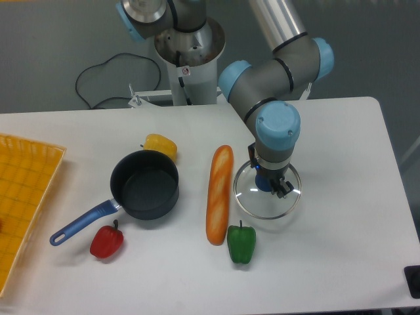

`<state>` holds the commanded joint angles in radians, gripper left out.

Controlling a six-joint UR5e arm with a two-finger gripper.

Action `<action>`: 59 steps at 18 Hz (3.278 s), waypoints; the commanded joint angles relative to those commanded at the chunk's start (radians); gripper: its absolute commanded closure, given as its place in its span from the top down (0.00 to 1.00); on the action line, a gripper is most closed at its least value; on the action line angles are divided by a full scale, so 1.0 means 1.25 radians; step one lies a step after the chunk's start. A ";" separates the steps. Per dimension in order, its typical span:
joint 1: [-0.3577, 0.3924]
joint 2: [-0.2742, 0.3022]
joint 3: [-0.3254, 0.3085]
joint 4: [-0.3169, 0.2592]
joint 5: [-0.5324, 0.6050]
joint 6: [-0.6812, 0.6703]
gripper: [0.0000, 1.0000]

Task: Place the lid on the table
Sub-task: 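Carry the glass lid beside the baguette and lower it toward the table, then set the glass lid flat on the table and hold it there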

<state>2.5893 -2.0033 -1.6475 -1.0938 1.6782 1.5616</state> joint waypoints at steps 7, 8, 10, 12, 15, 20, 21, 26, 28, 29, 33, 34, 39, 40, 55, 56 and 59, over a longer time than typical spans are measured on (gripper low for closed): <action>0.015 -0.021 0.000 0.014 -0.002 0.001 0.51; 0.022 -0.022 -0.001 0.015 -0.004 0.001 0.51; 0.025 -0.025 -0.001 0.015 -0.004 0.001 0.51; 0.025 -0.027 -0.001 0.015 -0.004 0.001 0.52; 0.025 -0.028 -0.002 0.016 -0.006 0.000 0.52; 0.023 -0.039 -0.005 0.015 -0.018 0.000 0.52; 0.023 -0.039 -0.005 0.015 -0.018 0.000 0.52; 0.023 -0.042 -0.007 0.015 -0.018 0.000 0.53; 0.023 -0.045 -0.007 0.015 -0.018 0.000 0.57; 0.023 -0.047 -0.007 0.015 -0.018 0.000 0.57; 0.023 -0.048 -0.010 0.015 -0.018 -0.001 0.57; 0.023 -0.049 -0.010 0.015 -0.018 -0.001 0.57; 0.023 -0.052 -0.010 0.015 -0.018 -0.001 0.58; 0.023 -0.052 -0.010 0.015 -0.018 -0.001 0.61; 0.016 -0.038 0.021 0.014 -0.020 -0.004 1.00; 0.015 -0.034 0.029 0.014 -0.027 -0.004 1.00; -0.005 -0.020 0.047 0.012 -0.041 -0.005 1.00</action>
<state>2.5833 -2.0280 -1.5893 -1.0784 1.6275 1.5555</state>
